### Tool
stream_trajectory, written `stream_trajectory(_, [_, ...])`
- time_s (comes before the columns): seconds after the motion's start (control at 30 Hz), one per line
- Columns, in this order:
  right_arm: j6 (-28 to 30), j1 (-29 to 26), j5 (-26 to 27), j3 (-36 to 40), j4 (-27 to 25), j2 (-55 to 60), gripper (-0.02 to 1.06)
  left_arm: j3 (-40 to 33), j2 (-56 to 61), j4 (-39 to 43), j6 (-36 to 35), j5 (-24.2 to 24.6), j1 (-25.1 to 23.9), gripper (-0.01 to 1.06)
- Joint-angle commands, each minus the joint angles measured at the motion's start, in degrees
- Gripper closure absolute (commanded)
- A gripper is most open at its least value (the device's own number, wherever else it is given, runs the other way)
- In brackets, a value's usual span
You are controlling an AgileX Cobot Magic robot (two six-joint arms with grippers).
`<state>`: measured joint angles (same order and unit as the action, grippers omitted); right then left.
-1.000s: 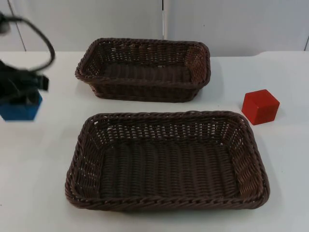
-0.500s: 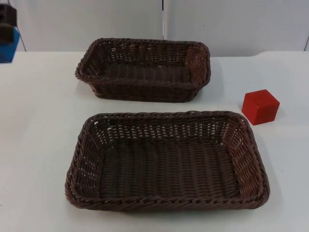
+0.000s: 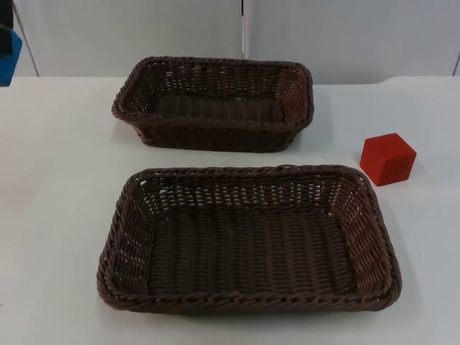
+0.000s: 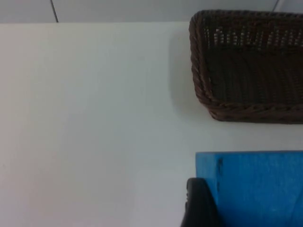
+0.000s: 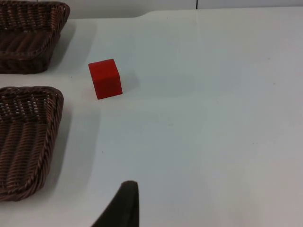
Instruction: Pick up one cube with the left hand and place it into the upper basket. Pick up one cube with the right hand and place it into the lower basket.
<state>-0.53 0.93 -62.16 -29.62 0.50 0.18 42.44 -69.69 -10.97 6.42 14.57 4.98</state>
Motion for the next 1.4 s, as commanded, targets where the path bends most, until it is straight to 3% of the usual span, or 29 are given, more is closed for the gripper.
stream_trajectory(0.0, [0.14, -0.24, 0.53, 0.09, -0.11, -0.18, 0.0, 0.21, 0.56, -0.08, -0.55, -0.36, 0.28, 1.05])
stream_trajectory(0.47, [0.14, -0.24, 0.53, 0.09, -0.11, -0.18, 0.0, 0.21, 0.45, -0.29, -1.22, -1.21, 0.05, 1.05])
stream_trajectory(0.6, [0.14, -0.24, 0.53, 0.09, -0.11, -0.18, 0.0, 0.21, 0.56, 1.28, -1.44, 2.79, -0.45, 1.05])
stream_trajectory(0.67, [0.14, -0.24, 0.53, 0.09, -0.8, -0.18, 0.0, 0.21, 0.56, 1.4, -3.74, 7.53, -1.41, 1.05])
stream_trajectory(0.73, [0.14, -0.24, 0.53, 0.09, -0.8, -0.18, 0.0, 0.21, 0.56, 1.29, -5.17, 7.65, -2.06, 1.05])
stream_trajectory(0.97, [0.14, -0.24, 0.53, 0.09, -0.8, -0.18, 0.0, 0.21, 0.56, -3.47, -5.64, 0.02, -2.41, 1.05])
stream_trajectory(1.2, [0.14, -0.24, 0.53, 0.09, -0.8, -0.18, 0.0, 0.21, 0.45, -2.64, -4.8, -10.05, -2.41, 1.05])
stream_trajectory(1.37, [0.14, -0.24, 0.53, 0.09, -0.8, -0.18, 0.0, 0.21, -1.78, -1.16, -4.8, -11.68, -2.41, 1.05])
